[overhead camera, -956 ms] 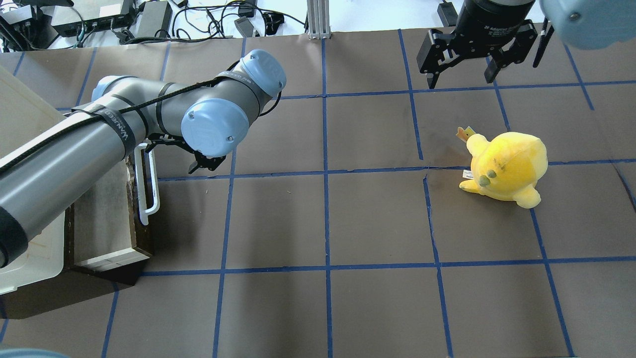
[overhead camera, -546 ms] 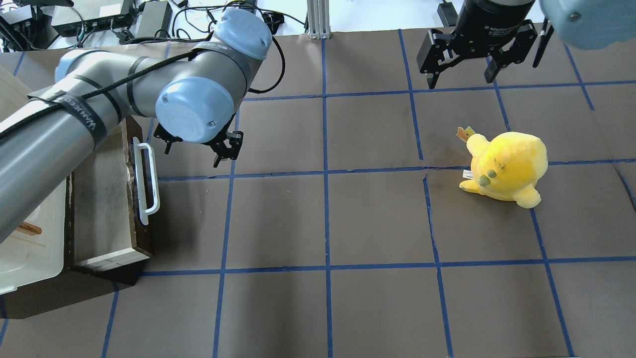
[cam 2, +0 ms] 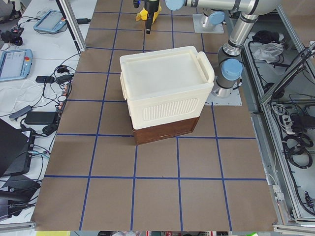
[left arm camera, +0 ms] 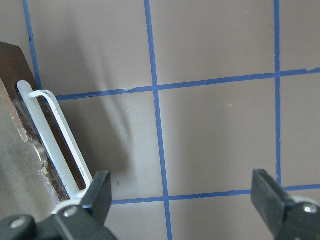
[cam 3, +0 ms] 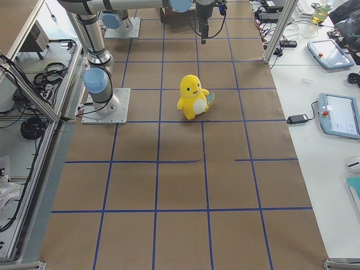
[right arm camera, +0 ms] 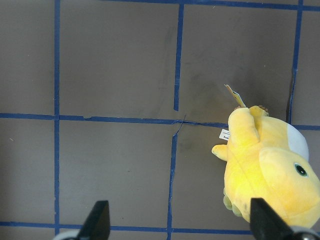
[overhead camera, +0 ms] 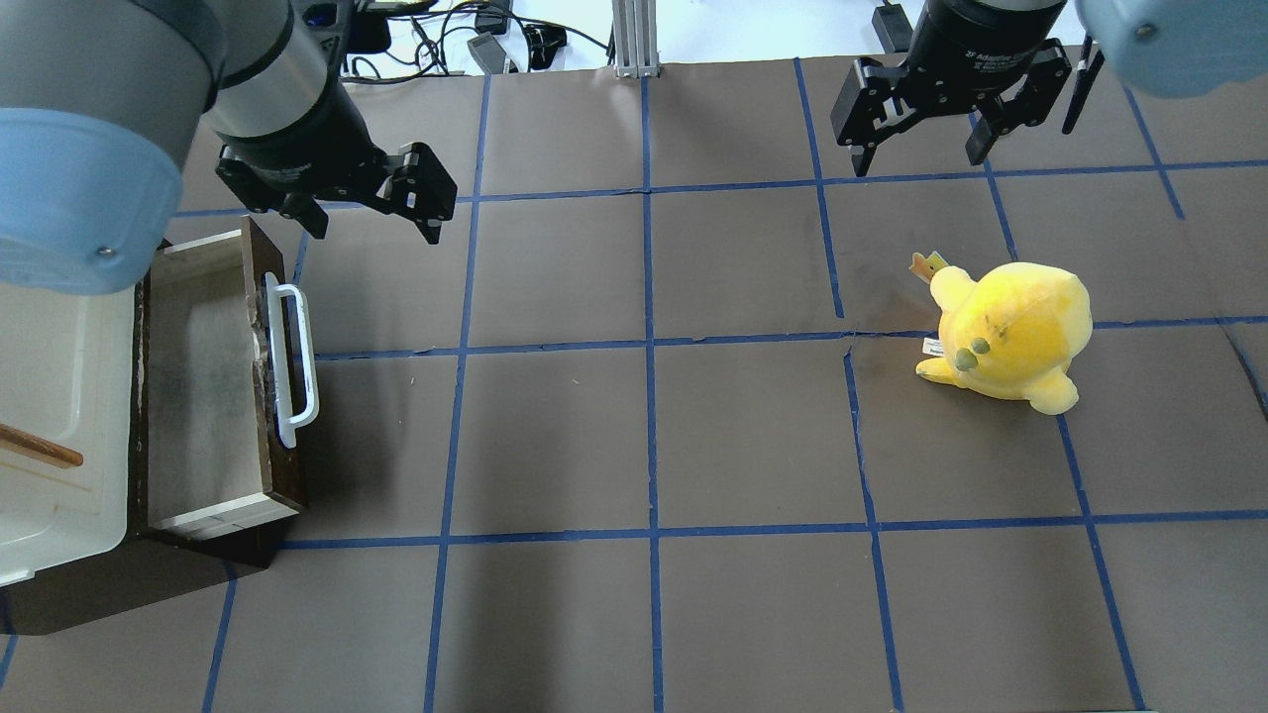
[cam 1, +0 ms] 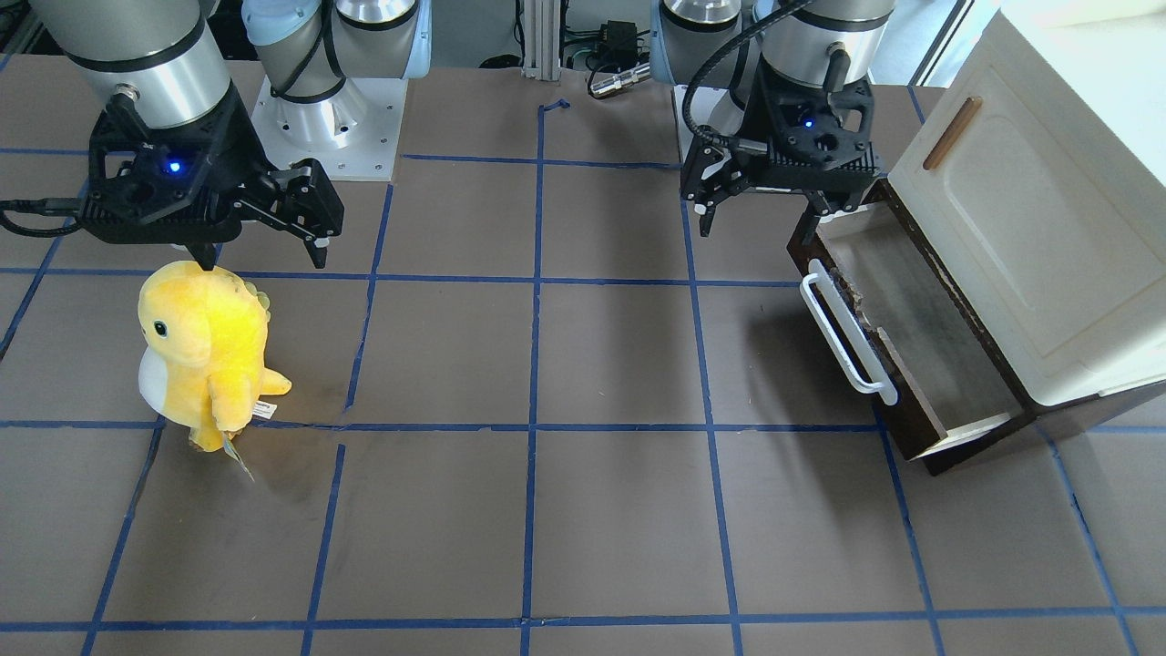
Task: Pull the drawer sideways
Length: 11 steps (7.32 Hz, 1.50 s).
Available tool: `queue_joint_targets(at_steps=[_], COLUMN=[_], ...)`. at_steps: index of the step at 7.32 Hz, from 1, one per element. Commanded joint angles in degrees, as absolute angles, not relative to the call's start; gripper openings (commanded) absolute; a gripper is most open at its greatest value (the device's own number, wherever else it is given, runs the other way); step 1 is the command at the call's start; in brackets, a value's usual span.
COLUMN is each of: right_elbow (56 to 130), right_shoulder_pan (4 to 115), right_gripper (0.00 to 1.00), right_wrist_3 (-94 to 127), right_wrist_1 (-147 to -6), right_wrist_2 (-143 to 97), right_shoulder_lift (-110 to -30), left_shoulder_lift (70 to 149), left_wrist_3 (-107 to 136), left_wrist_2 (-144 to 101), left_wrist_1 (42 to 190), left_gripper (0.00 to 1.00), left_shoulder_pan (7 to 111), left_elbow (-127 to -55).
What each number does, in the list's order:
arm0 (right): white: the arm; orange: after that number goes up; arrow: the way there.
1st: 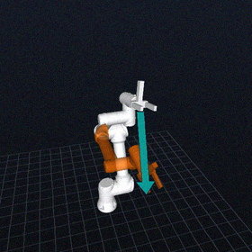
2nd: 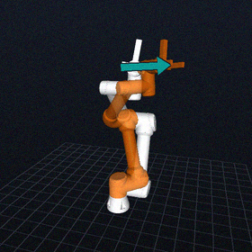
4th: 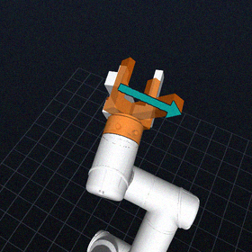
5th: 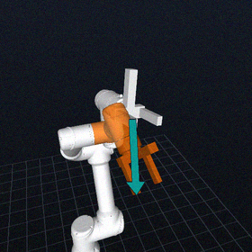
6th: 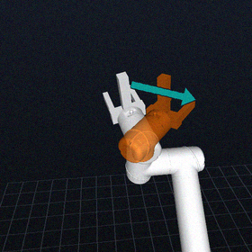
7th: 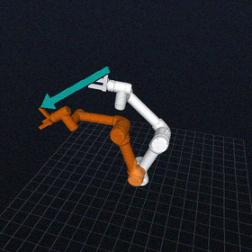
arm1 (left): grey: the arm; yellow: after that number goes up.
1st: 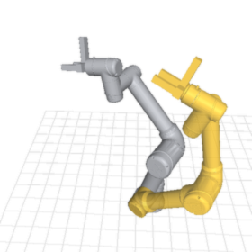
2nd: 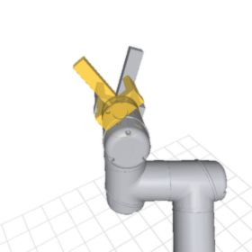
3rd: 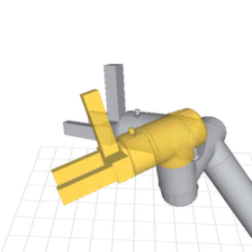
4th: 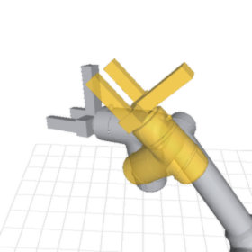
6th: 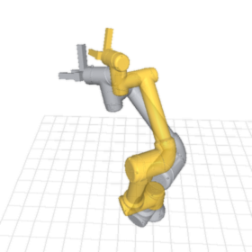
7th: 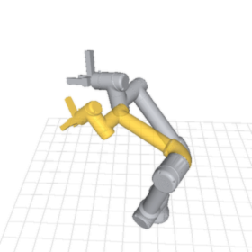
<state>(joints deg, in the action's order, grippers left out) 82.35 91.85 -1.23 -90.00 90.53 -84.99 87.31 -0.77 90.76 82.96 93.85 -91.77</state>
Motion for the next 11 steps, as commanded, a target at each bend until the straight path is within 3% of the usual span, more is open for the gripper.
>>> queue_joint_targets(at_steps=[1,11], right_elbow=[82.35,82.35], right_shoulder_pan=[91.85,91.85], right_gripper=[1.0,1.0], right_wrist_3=[-1.23,-1.23], right_wrist_1=[-90.0,-90.0], right_wrist_2=[90.53,90.53], right_shoulder_lift=[-84.99,-84.99], left_shoulder_lift=[85.78,83.67], left_wrist_3=[-2.11,-3.08], left_wrist_2=[89.56,88.24], left_wrist_1=[82.53,82.97], left_gripper=[1.0,1.0], left_shoulder_pan=[90.88,91.14], left_elbow=[-92.28,-93.95])
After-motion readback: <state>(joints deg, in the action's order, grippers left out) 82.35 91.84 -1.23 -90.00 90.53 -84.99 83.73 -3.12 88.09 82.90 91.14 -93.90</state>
